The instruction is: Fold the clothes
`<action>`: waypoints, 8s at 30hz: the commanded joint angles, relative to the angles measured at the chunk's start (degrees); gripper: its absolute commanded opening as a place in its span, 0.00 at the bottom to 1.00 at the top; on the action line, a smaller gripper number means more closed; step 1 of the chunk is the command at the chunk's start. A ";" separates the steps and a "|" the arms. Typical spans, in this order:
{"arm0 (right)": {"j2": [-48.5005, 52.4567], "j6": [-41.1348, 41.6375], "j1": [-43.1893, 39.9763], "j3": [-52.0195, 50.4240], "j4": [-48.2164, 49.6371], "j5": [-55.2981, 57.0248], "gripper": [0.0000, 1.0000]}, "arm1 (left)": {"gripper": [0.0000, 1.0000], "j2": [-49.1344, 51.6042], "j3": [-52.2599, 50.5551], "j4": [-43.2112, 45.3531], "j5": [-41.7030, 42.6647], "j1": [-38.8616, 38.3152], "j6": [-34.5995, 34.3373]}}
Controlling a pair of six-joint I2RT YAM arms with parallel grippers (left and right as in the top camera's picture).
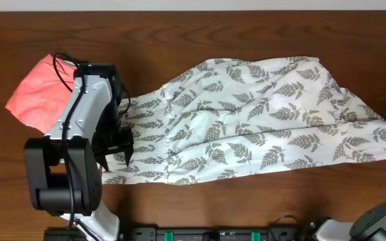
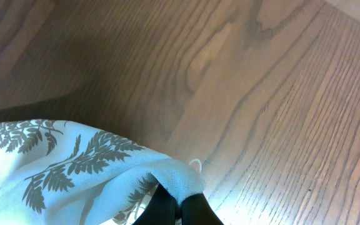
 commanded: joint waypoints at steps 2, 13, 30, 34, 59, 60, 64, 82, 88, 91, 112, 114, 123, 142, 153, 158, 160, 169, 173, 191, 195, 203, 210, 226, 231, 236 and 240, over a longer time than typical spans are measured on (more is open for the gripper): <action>0.28 0.28 -0.48 1.33 0.00 0.17 0.02 | 0.51 0.20 -0.11 0.79 -0.92 0.39 -0.50; -0.70 -3.34 -0.24 1.66 2.84 -11.58 0.49 | 0.52 0.17 7.10 13.97 -0.24 0.37 1.20; 7.21 -18.01 11.63 2.62 7.28 -43.58 0.77 | 0.38 3.87 9.46 49.13 8.13 -10.23 14.56; 11.02 -17.97 14.78 2.64 11.80 -43.58 0.79 | 0.37 7.45 9.46 50.77 8.13 -11.39 15.26; 21.92 -13.64 17.29 8.26 21.14 -37.94 0.88 | 0.36 21.05 9.46 57.68 8.55 -10.43 13.51; 23.43 -13.66 17.44 8.26 21.57 -38.71 0.88 | 0.36 21.05 9.46 57.64 8.55 -10.43 13.51; 27.52 -13.66 18.12 8.26 23.61 -40.63 0.88 | 0.36 21.07 9.46 57.20 8.55 -10.43 13.53; 31.78 -13.68 19.93 8.28 23.98 -40.35 0.82 | 0.37 15.87 12.17 52.22 8.57 -10.49 12.11; 31.76 -13.33 19.93 8.28 23.82 -40.30 0.01 | 0.37 17.59 10.45 52.94 8.55 -10.47 11.78; 31.76 -12.74 19.74 8.31 24.09 -40.06 0.01 | 0.37 18.86 10.29 52.98 8.57 -10.47 11.78; 14.05 -6.93 7.89 14.25 8.11 -19.10 0.01 | 0.38 19.74 10.25 53.64 8.57 -10.47 11.78; 14.27 -7.02 7.30 14.14 5.66 -19.06 0.01 | 0.38 19.74 10.25 53.55 8.57 -10.47 11.76; 14.62 -7.02 7.02 14.12 -1.95 -16.35 0.26 | 0.37 19.74 10.25 52.26 8.55 -10.47 11.78; 16.06 -14.60 19.82 25.07 6.49 -29.35 0.67 | 0.37 19.74 10.25 52.26 8.57 -10.47 11.78; 32.46 -15.82 24.57 25.07 10.03 -26.40 0.79 | 0.38 19.74 10.25 51.78 8.57 -10.47 11.78; 36.63 -15.82 23.89 25.07 9.09 -26.43 0.81 | 0.38 19.74 10.25 51.82 8.57 -10.47 11.78; 37.03 -15.85 23.91 25.07 8.11 -25.99 0.82 | 0.38 19.74 10.25 51.82 8.57 -10.47 11.78; 36.76 -15.82 23.96 25.16 3.54 -26.03 0.01 | 0.37 19.74 10.25 51.52 8.57 -10.47 11.78; 33.83 -15.23 23.91 26.16 2.54 -26.01 0.01 | 0.37 19.74 10.25 50.56 8.57 -10.47 11.80; 3.58 -18.40 29.64 29.75 -42.10 -30.97 0.01 | 0.38 19.74 10.25 50.27 8.57 -10.47 11.80; 3.72 -18.43 32.54 24.79 -51.91 -29.35 0.10 | 0.38 19.74 10.25 49.90 8.55 -10.47 11.82; 3.78 -17.75 32.70 18.10 -43.23 -23.61 0.23 | 0.38 19.74 10.25 48.92 8.57 -10.47 11.82; 3.89 -16.63 31.69 18.99 -34.42 -23.65 0.29 | 0.38 19.74 10.25 48.35 8.57 -10.47 11.82; 7.72 -16.44 33.09 18.18 -41.16 -24.09 0.39 | 0.38 19.74 10.25 47.84 8.57 -10.47 11.80; 9.14 -16.44 33.05 18.16 -44.76 -23.78 0.39 | 0.37 19.74 10.25 47.28 8.57 -10.47 11.76; 9.33 -13.70 33.00 17.86 -45.97 -20.17 0.40 | 0.37 19.74 10.25 47.32 8.57 -10.47 11.76; 9.35 -13.62 33.03 17.07 -46.73 -19.78 0.46 | 0.38 19.74 10.25 47.34 8.57 -10.47 11.78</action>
